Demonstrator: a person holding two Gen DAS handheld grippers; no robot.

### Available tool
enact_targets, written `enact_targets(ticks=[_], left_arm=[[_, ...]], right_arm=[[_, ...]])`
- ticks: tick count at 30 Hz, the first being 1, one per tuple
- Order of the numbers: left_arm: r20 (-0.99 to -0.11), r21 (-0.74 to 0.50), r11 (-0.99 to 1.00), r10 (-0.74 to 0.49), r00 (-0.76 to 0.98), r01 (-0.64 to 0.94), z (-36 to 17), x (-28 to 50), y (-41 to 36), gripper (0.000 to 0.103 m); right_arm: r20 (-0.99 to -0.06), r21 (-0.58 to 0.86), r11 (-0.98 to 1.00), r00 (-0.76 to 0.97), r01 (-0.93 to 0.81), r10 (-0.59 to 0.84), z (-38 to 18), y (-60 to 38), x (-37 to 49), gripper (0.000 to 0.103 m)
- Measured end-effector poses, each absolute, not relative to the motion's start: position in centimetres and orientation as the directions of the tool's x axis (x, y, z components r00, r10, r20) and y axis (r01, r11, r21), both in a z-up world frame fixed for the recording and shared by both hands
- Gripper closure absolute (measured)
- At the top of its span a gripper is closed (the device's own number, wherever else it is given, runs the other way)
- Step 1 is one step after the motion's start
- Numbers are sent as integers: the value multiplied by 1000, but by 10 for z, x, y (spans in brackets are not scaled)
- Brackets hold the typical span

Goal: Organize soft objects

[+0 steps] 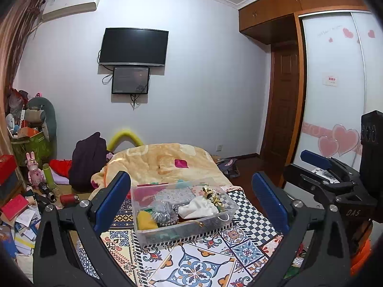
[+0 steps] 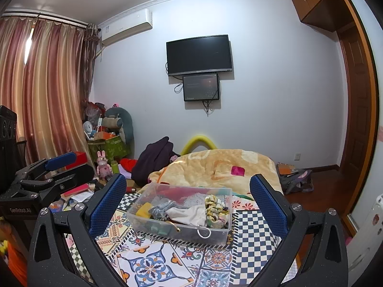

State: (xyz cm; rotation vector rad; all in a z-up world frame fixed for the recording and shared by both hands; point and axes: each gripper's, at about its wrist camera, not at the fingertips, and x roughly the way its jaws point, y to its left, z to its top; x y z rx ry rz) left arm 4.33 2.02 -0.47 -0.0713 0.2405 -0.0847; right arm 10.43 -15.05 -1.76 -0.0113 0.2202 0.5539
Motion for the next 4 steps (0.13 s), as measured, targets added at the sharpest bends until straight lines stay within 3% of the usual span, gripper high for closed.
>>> enact_targets(ticks=[4], left_arm=[[-235, -82, 994, -94, 967, 77, -5, 44, 20, 0]], right_arm=[[-213, 47, 850, 826, -524, 521, -18, -151, 106, 0]])
